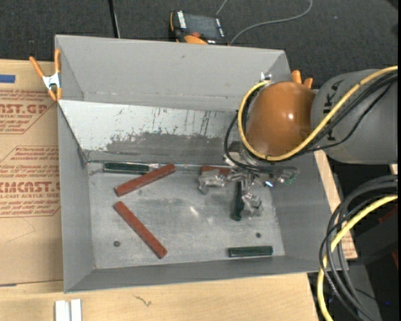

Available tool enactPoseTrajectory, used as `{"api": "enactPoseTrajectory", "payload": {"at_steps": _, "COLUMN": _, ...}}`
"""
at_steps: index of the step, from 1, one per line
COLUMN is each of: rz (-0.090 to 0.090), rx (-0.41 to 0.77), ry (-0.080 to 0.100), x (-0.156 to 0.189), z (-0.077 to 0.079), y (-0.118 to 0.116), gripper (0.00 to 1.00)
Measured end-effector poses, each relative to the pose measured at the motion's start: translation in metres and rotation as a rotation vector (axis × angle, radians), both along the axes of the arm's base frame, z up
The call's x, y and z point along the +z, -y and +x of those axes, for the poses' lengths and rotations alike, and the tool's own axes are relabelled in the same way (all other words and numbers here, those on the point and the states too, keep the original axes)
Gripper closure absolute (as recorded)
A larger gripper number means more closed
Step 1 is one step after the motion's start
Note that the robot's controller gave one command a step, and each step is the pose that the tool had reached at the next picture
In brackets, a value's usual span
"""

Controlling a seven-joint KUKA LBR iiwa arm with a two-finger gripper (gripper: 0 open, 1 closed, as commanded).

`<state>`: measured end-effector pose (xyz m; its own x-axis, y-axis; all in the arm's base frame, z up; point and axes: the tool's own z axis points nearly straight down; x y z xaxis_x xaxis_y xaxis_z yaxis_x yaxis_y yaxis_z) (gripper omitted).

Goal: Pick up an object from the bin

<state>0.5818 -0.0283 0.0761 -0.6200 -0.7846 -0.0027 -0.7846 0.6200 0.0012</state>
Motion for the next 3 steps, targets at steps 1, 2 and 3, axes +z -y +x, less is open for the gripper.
{"api": "enactPoseTrajectory", "payload": {"at_steps": 1, "rz": 0.001, "rx": -0.003, "ry": 0.002, "x": 0.001, "z": 0.0, "y": 0.001, "gripper": 1.0}}
{"api": "enactPoseTrajectory", "payload": {"at_steps": 2, "rz": -0.002, "rx": -0.51, "ry": -0.002, "x": 0.023, "z": -0.044, "y": 0.013, "gripper": 1.0}}
{"api": "enactPoseTrajectory", "payload": {"at_steps": 3, "rz": -0.001, "rx": -0.508, "ry": -0.001, "x": 0.023, "z": -0.044, "y": 0.013, "gripper": 0.0}}
